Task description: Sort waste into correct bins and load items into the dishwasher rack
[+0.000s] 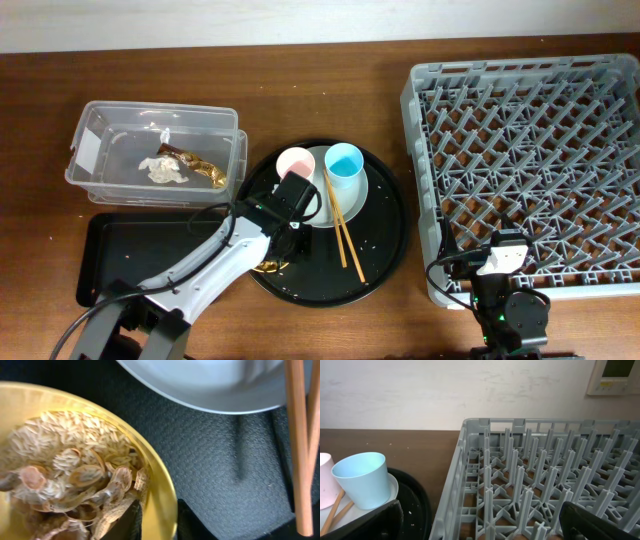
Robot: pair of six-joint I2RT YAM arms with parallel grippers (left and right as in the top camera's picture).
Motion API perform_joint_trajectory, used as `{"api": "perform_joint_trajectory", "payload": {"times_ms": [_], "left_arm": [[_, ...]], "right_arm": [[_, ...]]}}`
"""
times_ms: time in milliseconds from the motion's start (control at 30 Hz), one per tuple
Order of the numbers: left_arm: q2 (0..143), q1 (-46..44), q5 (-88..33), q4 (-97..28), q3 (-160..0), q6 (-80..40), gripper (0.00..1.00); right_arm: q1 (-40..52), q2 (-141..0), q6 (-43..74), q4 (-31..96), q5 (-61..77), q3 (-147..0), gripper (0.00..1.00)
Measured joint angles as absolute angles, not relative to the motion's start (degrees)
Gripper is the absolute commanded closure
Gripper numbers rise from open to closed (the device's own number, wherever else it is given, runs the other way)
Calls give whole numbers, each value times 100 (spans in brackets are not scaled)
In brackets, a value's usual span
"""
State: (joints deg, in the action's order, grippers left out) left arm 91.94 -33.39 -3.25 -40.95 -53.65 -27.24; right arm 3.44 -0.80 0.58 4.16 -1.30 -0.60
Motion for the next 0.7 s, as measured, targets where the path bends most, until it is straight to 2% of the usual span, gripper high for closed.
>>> {"api": "perform_joint_trajectory", "payload": {"times_ms": [700], "left_arm": [[9194,-3339,-250,-3894,-5478,-2729,73]], "right_arm": [[344,-80,60,416,-130,-60,2]]}}
